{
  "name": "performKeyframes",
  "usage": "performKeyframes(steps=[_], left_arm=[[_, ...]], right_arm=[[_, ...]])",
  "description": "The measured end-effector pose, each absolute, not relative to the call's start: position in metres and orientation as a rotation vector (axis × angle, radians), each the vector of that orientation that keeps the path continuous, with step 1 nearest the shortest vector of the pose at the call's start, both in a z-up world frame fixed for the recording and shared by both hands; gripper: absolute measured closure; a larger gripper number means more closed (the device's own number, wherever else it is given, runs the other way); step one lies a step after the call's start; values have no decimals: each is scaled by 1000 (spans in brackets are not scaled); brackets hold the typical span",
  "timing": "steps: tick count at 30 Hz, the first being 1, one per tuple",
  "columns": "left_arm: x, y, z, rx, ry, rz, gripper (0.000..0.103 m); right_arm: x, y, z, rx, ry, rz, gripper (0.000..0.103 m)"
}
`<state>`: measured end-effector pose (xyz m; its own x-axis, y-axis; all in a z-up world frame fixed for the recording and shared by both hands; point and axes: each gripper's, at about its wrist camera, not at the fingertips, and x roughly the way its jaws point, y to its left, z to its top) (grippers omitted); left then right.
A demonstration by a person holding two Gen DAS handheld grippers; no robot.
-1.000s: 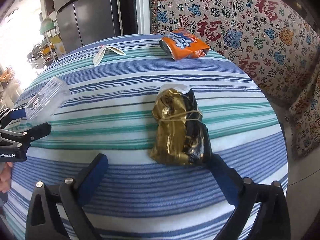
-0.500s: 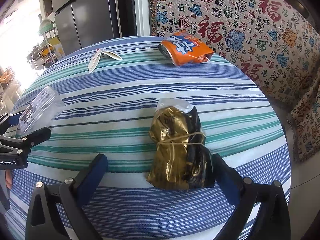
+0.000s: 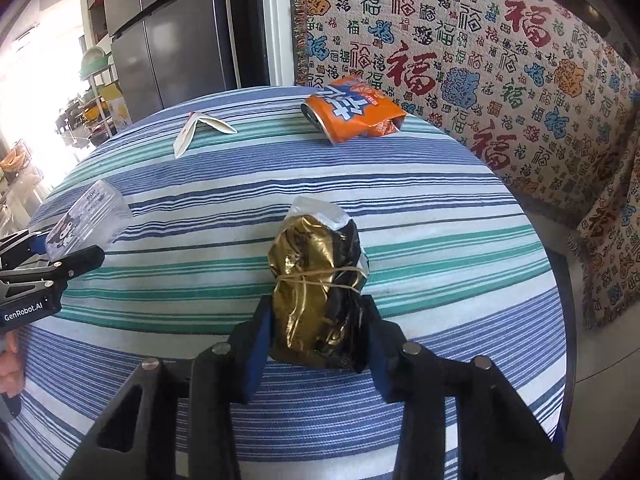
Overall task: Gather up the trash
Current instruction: 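Carry the plastic box and gold package over the blue wastebasket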
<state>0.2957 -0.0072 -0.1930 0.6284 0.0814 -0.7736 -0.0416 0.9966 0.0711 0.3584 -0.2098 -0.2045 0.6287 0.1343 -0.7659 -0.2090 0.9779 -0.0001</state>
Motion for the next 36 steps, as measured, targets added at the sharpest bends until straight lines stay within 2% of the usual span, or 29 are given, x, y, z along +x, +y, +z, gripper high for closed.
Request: performKeyframes(steps=[5,11,24,36], left_arm=[[291,-12,-189,-6,863,31,39],[283,-61,-179,63,834,-60,39],[268,-216,-136,95,784,-323,39],[256,-367,-146,140,822,-548,39]], right_arm=[[346,-227,-194,-68,863,201,66],[326,-268,-180,-33,849,170,66],[258,-397,-158,50,822,9,66],[187,-515,-178,128,869,-179,65]])
